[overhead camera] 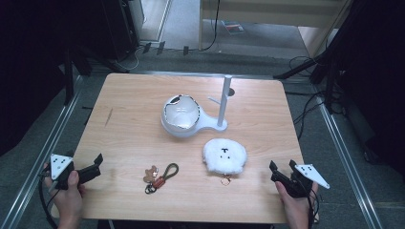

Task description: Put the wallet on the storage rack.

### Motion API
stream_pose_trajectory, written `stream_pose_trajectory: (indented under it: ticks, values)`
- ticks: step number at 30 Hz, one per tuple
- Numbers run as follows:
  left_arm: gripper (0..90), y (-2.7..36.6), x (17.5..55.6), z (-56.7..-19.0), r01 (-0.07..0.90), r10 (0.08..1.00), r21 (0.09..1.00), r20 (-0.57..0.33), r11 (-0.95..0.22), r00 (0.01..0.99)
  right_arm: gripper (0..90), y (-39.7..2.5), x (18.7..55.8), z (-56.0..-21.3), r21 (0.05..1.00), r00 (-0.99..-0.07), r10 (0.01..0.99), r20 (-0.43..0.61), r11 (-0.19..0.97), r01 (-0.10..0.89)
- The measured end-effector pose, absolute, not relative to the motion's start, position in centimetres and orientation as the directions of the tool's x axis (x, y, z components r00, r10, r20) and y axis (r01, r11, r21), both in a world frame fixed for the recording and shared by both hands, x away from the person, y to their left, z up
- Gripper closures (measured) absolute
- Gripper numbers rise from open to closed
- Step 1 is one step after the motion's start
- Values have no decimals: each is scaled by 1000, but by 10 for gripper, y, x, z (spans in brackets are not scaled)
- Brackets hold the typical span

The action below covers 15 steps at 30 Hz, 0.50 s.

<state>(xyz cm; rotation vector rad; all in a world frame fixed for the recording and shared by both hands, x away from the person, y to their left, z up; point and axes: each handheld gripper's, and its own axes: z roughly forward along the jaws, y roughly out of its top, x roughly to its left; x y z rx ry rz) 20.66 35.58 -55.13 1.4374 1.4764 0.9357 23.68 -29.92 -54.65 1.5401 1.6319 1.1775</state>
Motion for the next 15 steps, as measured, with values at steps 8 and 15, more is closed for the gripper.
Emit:
stream_pose_trajectory:
  ticks: [8, 15]
  values:
    - [0, 357, 211, -551, 397, 997, 915, -79, 70, 8, 307, -297, 239, -545, 876, -182, 971, 154, -49, 480]
    - [0, 351, 211, -551, 412, 999, 911, -37, 21, 31, 387, -273, 242, -534, 845, -258, 953, 160, 3, 534]
